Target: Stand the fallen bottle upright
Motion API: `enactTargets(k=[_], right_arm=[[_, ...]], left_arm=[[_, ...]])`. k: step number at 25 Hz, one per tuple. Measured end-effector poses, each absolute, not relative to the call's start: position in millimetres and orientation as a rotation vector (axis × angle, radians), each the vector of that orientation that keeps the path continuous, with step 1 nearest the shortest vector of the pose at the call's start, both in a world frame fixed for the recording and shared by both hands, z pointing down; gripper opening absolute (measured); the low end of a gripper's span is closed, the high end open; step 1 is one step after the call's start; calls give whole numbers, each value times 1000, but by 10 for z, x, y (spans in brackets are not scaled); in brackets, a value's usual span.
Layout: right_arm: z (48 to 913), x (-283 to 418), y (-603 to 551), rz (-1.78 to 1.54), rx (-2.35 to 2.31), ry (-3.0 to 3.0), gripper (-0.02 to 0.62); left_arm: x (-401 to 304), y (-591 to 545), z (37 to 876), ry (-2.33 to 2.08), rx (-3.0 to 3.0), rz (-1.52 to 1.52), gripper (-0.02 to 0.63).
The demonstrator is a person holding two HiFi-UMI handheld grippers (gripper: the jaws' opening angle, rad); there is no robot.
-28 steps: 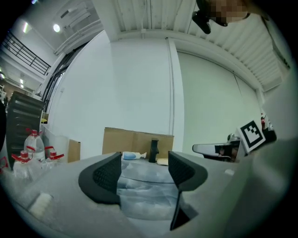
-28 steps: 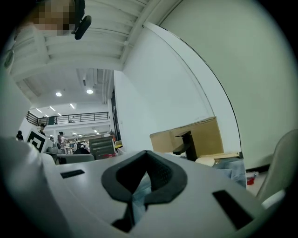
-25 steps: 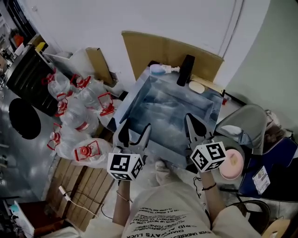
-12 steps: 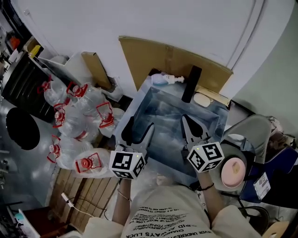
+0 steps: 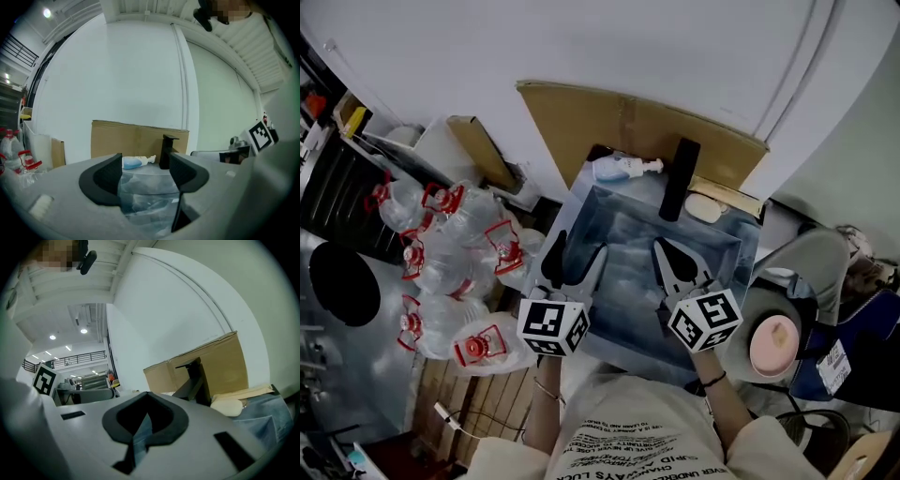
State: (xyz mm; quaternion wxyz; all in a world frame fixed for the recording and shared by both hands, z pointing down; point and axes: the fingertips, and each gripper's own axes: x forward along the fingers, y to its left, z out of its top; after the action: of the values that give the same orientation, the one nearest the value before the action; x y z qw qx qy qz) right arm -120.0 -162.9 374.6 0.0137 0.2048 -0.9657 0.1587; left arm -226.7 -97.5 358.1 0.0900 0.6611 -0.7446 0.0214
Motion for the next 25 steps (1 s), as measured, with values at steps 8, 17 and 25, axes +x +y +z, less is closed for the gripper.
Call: enactTargets(k=[8,17,25], right_arm=[[3831,-1259,-1640,507,668,-2987,3],[3916,-1381,-1774,510,791,-2934,3],[4104,-1517,-1802,514,894,-2864,3]], left_arm=[[-2408,-1294,3561,-2189,2054,175,302],[-2582,-1755,3649,-2063,2170,238,302],[-2716,-2266,3823,-1880,2342,467,302]])
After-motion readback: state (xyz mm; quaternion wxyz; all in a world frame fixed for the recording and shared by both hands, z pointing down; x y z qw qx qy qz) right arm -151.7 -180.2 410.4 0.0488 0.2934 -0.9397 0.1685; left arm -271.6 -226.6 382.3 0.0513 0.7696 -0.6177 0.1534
